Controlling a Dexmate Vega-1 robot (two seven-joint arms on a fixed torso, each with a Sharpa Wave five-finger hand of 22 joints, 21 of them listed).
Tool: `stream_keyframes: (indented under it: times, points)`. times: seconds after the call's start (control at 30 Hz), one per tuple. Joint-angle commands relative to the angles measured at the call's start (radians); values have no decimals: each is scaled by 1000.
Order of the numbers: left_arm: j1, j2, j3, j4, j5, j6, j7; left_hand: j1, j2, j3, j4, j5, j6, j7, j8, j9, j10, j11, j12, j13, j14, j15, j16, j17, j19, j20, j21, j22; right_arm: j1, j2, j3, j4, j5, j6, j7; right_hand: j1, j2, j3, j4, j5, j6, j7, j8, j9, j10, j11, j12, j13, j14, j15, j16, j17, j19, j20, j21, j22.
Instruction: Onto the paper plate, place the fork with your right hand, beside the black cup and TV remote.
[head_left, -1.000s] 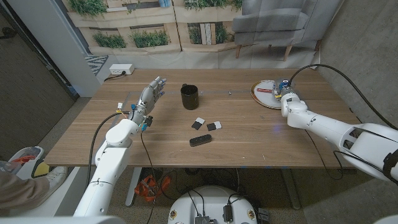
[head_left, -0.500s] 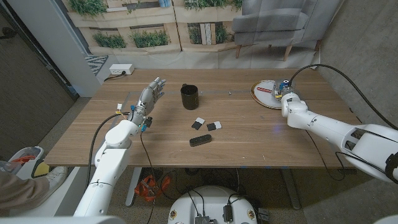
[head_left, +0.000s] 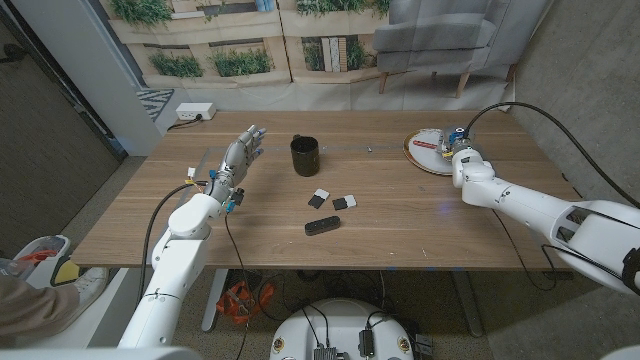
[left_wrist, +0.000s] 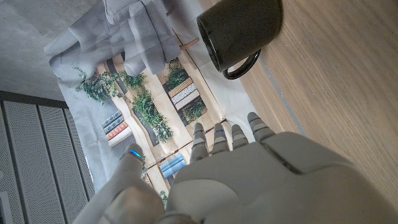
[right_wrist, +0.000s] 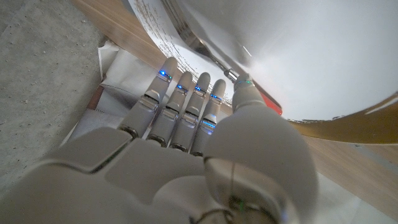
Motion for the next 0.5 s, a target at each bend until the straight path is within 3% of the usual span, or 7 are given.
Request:
stream_keyframes:
  times: [0.03,0.5]
  points:
    - [-7,-1,3,11,-4,-12,-6,4,1,-2,2,1,6,-1,3,6,5,1,5,4,-6,3,5,1,-4,3,-4,3,-31,-43,38,-95,15,-38,-19,-3,17,-2,0,6,19,-2,2,-1,16,-1,2,1,1,-145,6,8,-2,4,-2,0]
    - [-11,-1,6,11,-5,-15,-10,4,2,-2,2,0,6,-1,3,6,5,2,5,4,-6,3,5,1,-4,3,-3,3,-78,-80,101,-215,62,-40,-66,-32,21,-10,14,3,30,-2,-1,-8,26,2,3,-3,1,-138,0,5,0,7,-2,-1]
